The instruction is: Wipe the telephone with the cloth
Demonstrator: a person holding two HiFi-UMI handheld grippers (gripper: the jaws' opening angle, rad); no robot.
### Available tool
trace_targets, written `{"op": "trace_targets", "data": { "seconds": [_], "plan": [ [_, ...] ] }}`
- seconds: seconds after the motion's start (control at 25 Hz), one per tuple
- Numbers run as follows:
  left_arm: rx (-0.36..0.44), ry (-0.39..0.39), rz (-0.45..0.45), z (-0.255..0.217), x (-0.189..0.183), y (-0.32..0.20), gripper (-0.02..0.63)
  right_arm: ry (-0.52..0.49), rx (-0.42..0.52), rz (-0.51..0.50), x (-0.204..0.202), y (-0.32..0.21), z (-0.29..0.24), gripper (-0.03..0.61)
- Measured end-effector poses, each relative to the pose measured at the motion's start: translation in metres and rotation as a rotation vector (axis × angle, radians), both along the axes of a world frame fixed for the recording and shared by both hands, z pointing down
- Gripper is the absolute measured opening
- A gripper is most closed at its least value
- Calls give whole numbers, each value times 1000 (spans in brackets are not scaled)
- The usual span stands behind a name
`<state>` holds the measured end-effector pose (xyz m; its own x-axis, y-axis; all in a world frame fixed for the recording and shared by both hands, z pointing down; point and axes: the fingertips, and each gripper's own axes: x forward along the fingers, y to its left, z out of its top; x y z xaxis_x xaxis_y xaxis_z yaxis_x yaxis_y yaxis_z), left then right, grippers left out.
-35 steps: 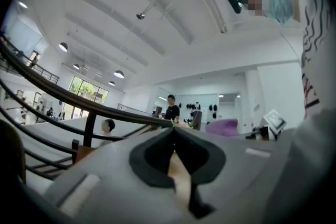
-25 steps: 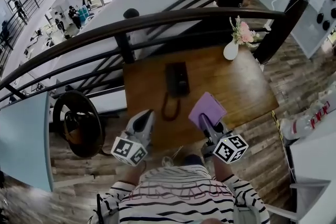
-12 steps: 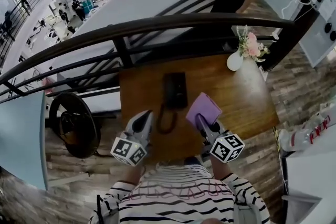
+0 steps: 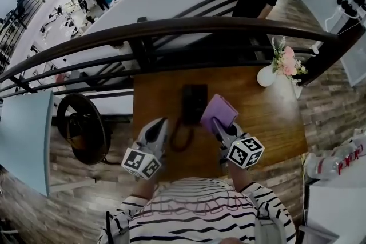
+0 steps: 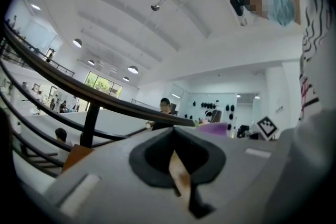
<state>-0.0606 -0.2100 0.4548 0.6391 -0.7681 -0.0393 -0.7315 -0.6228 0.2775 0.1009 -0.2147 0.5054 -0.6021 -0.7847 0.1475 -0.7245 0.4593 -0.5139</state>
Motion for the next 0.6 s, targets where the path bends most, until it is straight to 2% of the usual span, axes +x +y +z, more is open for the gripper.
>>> {"op": "trace_targets", "data": {
  "seconds": [0.2,0.6],
  "plan": [
    [-20,-5,-63,9,-8,-6,0,24,-21,-84,-18,-43,21,48],
    [-75,-21,-243,27,-50,5,0,109,-152,-271,-74,-107,89,48]
  ]
}}
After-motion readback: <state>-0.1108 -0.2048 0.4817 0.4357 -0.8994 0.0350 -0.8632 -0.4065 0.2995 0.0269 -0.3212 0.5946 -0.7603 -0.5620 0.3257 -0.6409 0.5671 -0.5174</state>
